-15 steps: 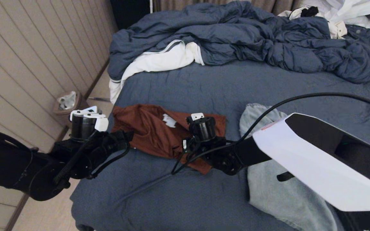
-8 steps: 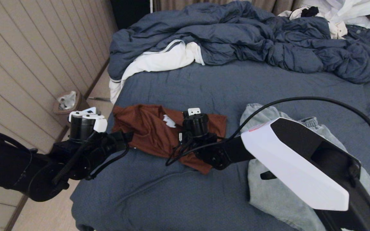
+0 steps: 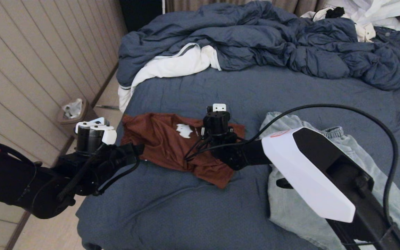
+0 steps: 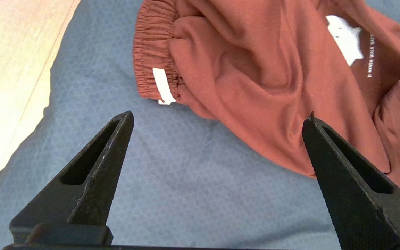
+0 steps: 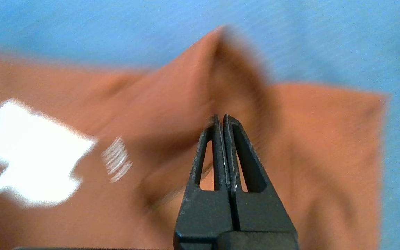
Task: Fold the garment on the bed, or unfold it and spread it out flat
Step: Fold the brown shorts
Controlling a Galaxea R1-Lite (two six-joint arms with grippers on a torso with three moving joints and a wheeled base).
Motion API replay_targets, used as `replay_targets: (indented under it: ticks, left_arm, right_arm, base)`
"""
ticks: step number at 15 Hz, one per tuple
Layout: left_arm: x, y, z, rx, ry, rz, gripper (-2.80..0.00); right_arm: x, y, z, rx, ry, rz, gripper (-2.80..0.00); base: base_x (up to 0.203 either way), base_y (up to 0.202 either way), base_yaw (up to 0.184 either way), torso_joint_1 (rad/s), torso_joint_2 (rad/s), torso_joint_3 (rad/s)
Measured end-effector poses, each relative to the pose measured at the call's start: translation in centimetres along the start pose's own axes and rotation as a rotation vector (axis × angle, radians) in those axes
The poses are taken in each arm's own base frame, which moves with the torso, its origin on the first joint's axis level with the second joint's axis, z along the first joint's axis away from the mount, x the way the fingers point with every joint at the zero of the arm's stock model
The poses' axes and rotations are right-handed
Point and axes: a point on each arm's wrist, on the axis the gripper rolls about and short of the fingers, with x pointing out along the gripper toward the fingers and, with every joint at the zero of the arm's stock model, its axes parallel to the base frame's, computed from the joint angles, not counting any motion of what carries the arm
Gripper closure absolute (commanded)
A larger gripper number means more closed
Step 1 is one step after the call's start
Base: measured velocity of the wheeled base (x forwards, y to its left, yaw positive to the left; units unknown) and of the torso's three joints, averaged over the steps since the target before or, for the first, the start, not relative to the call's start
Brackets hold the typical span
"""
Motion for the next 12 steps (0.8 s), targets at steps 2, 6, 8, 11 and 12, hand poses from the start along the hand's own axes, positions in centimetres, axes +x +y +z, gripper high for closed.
replay_targets:
  ticks: [2, 6, 8, 11, 12]
  left_arm:
    - [0.0, 0.0, -0.1, -0.001, -0.004, -0.001, -2.80]
    - [0.1, 0.1, -0.3, 0.001, 0.001, 0.003, -2.80]
    - [0.1, 0.1, -0.3, 0.002, 0.004, 0.003, -2.80]
    - [0.1, 0.1, -0.3, 0.002, 0.004, 0.003, -2.80]
    - [0.1, 0.1, -0.3, 0.002, 0.004, 0.003, -2.80]
  right_arm:
    - [1.0, -0.7, 0.0, 0.011, -0.023, -0.070, 0.00]
    - [1.6, -1.8, 0.8, 0.023, -0.037, -0.096, 0.00]
    - [1.3, -2.3, 1.8, 0.030, -0.046, -0.102, 0.00]
    - [0.2, -3.2, 3.1, 0.024, -0.031, -0.099, 0.00]
    - [-0.5, -3.4, 3.2, 0.013, -0.013, -0.083, 0.00]
  base:
    - [0.000, 0.000, 0.000, 0.000, 0.00, 0.000]
    - [0.000, 0.000, 0.000, 0.000, 0.00, 0.000]
    - [0.000, 0.000, 0.000, 0.000, 0.00, 0.000]
    - [0.000, 0.000, 0.000, 0.000, 0.00, 0.000]
    - [0.000, 0.000, 0.000, 0.000, 0.00, 0.000]
